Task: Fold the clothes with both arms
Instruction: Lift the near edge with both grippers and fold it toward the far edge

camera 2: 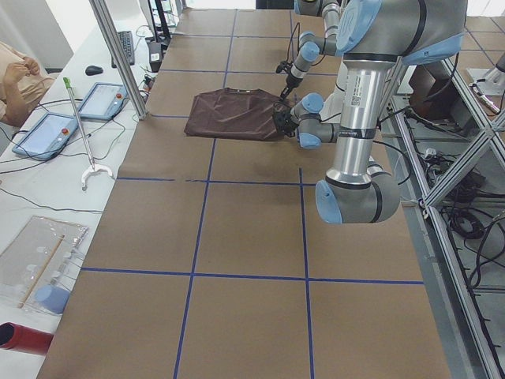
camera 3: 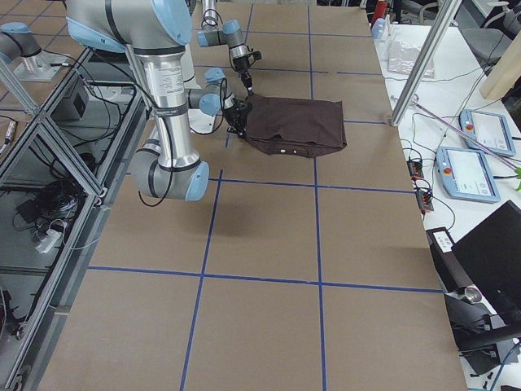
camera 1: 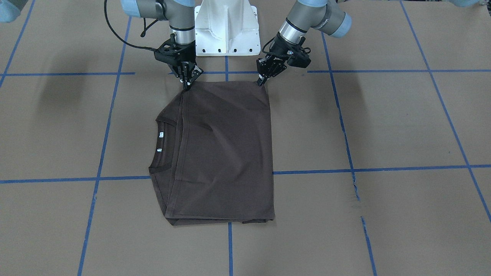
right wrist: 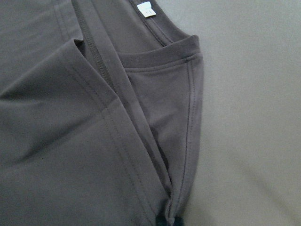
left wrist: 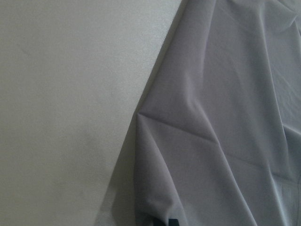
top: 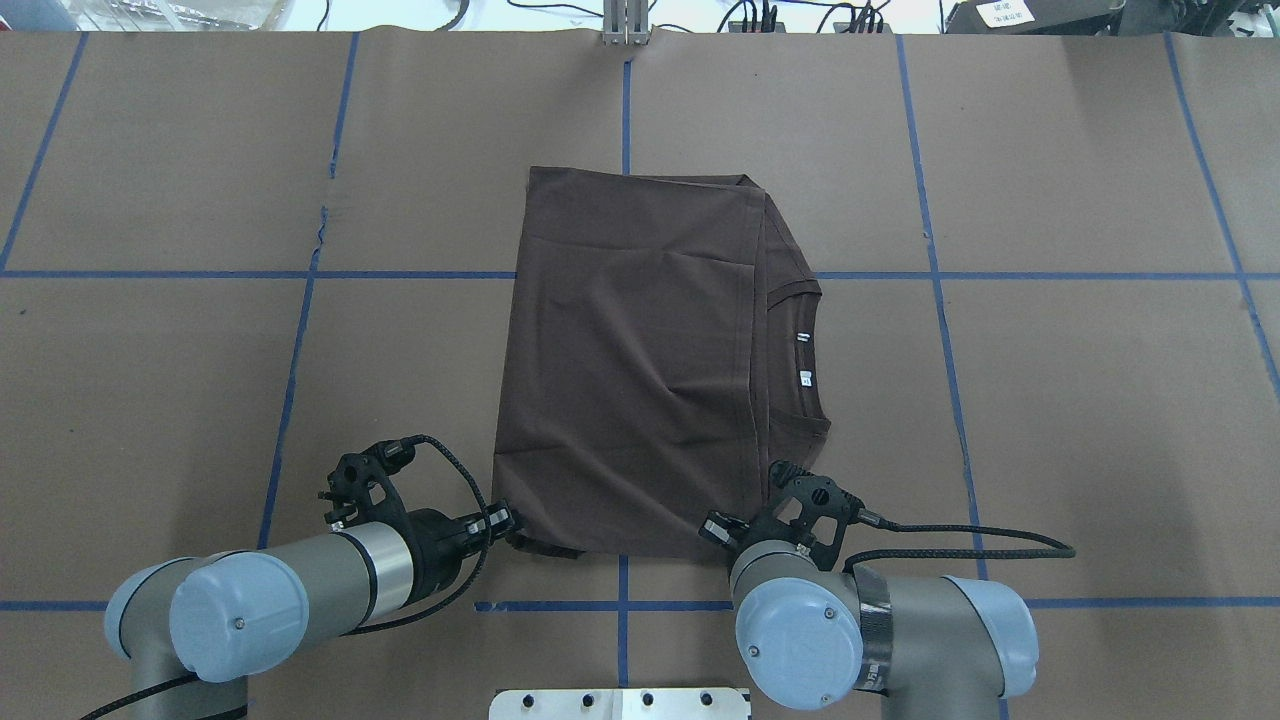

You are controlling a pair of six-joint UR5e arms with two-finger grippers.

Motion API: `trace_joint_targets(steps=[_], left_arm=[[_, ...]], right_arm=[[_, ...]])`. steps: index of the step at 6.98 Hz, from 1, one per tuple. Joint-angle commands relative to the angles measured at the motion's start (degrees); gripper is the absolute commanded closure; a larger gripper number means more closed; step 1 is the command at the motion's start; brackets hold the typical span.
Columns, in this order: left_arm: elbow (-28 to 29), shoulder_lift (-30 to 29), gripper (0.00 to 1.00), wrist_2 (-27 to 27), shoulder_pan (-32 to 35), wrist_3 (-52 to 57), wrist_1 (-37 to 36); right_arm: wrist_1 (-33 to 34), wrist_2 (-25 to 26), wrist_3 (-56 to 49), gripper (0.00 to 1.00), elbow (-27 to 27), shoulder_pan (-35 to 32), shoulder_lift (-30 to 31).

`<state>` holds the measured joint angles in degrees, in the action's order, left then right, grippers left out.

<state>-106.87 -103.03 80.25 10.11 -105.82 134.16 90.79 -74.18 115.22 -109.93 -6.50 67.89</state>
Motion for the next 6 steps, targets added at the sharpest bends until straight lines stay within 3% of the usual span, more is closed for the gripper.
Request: trace_joint_targets(steps=[1,3,6], left_arm=[[-0.6,-0.2,1.0,0.2,0.1,0.2,0.0],[-10.5,0.5,1.0,3.9,0.8,1.3,-9.4],[-33.2,-0.5,1.0,7.0,0.5,1.2,-34.7]], right_arm=[[0.0,0.0,0.0,1.0,-0.9,-0.5,-0.5],[1.0,-0.4,-0.3,1.0,-8.5,-1.3,0.4],[20.4,-5.2,-0.1,1.0,-29.4,-0.8,-0.2]])
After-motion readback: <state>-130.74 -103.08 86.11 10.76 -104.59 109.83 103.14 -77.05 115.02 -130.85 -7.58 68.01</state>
